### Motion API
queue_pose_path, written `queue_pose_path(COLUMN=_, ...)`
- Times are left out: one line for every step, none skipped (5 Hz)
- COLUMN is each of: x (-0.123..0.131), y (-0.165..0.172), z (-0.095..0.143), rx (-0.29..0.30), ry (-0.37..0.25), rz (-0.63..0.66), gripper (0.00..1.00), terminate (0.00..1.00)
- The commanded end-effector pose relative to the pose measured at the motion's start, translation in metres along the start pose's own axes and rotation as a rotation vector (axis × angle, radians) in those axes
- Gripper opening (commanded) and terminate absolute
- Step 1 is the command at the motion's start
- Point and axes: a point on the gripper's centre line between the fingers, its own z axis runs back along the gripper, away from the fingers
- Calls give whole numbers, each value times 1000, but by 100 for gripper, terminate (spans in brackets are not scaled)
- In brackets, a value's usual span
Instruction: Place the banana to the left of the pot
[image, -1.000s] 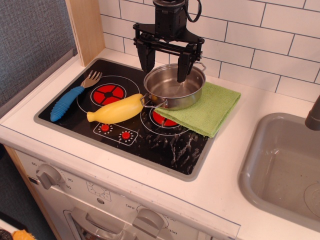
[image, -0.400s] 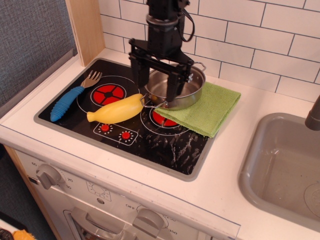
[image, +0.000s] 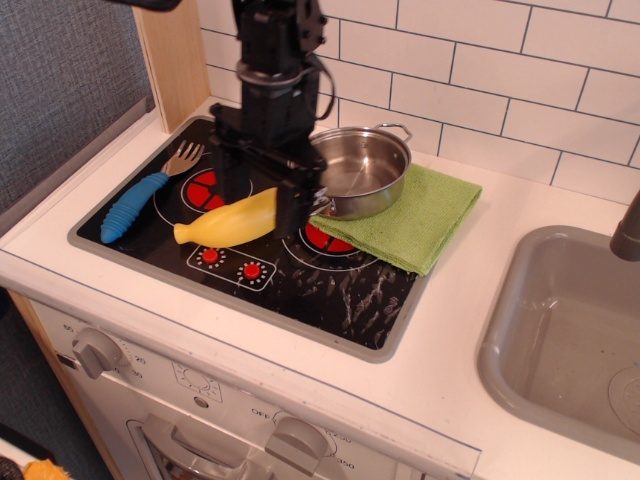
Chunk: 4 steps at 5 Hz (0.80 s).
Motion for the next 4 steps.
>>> queue_pose_path(x=-8, y=29, z=-3, rx=-3, ry=-100, rz=-13, gripper=100, terminate=0)
queue_pose_path(x=-2, y=37, z=-7, rx=-6, ry=-108, rz=-22, gripper=100, terminate=0)
queue_pose_path(x=3, y=34, z=-14, rx=-13, ry=-89, rz=-39, gripper=100, terminate=0)
queue_pose_path(x=4, y=26, z=-22, rx=-25, ry=-72, rz=-64, gripper=100, terminate=0)
